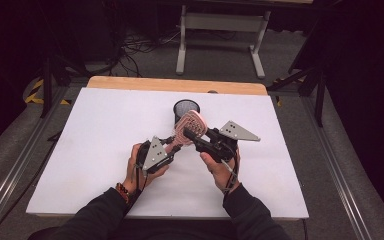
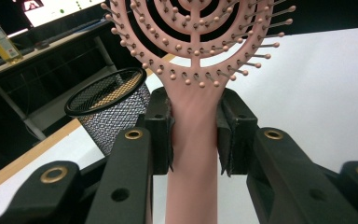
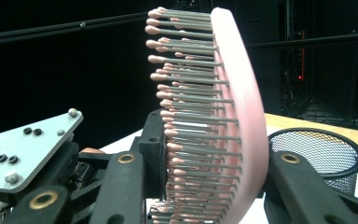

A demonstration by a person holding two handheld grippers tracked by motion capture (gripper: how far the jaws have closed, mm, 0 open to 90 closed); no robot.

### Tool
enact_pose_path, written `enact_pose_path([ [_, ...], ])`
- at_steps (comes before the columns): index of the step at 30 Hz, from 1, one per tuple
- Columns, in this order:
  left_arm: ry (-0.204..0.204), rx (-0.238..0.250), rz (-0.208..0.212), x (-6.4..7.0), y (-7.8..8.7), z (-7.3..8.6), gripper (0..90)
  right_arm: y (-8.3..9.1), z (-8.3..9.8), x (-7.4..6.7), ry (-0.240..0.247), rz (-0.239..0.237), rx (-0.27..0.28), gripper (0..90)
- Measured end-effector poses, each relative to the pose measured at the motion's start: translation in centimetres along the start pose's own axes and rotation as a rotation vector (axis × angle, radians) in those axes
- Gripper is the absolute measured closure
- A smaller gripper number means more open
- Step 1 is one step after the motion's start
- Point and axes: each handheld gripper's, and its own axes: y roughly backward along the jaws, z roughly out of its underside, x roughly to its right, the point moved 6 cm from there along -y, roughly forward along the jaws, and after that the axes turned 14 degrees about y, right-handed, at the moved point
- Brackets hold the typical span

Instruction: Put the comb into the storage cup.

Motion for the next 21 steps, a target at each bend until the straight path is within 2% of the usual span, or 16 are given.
enact_pose_path([
  [4, -0.009, -0.003, 0.007, 0.03, -0.03, 0.01, 69.5, 0.08, -0.07, -0.27, 0.027, 0.006, 0.001, 62.3],
  [17, -0.022, -0.007, 0.014, 0.26, -0.12, 0.03, 68.0, 0.24, -0.03, -0.47, 0.060, 0.006, -0.008, 62.5],
  [21, -0.021, -0.007, 0.019, 0.29, -0.13, 0.05, 63.8, 0.22, 0.06, -0.50, 0.064, 0.011, -0.011, 62.7],
])
